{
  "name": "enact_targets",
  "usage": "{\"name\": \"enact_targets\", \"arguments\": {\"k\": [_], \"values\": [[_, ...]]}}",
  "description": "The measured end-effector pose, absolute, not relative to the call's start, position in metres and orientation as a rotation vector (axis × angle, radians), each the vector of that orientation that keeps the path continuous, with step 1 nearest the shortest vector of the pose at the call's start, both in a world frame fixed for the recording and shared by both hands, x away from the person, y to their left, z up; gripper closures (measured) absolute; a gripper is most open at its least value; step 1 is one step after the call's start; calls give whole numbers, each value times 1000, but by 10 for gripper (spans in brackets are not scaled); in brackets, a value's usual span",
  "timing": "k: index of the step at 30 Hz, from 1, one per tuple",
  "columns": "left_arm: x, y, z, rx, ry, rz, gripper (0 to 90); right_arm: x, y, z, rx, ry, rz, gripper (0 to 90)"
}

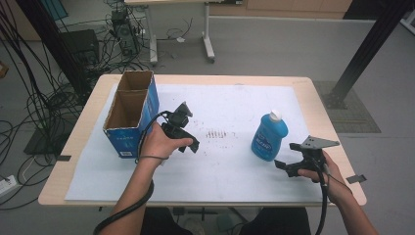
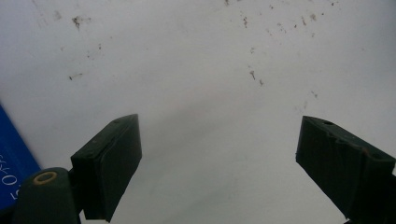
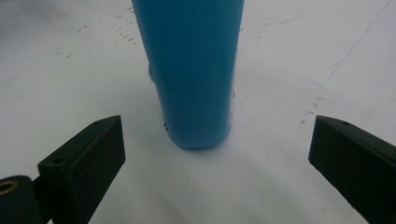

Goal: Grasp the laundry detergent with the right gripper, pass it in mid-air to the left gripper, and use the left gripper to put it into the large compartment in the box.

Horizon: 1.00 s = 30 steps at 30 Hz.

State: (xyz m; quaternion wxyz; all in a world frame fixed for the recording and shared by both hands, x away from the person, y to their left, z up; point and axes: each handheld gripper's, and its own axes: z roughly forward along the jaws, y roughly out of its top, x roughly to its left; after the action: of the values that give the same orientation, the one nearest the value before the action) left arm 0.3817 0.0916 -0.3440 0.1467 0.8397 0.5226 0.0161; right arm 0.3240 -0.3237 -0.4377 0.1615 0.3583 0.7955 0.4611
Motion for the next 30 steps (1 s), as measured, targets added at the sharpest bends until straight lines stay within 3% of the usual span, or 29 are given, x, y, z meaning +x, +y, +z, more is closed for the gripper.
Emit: {"name": "enact_targets", "arguments": {"k": [30], "values": [[378, 93, -342, 2409, 1518, 50, 141, 325, -317, -461, 945, 2133, 1494, 36]]}}
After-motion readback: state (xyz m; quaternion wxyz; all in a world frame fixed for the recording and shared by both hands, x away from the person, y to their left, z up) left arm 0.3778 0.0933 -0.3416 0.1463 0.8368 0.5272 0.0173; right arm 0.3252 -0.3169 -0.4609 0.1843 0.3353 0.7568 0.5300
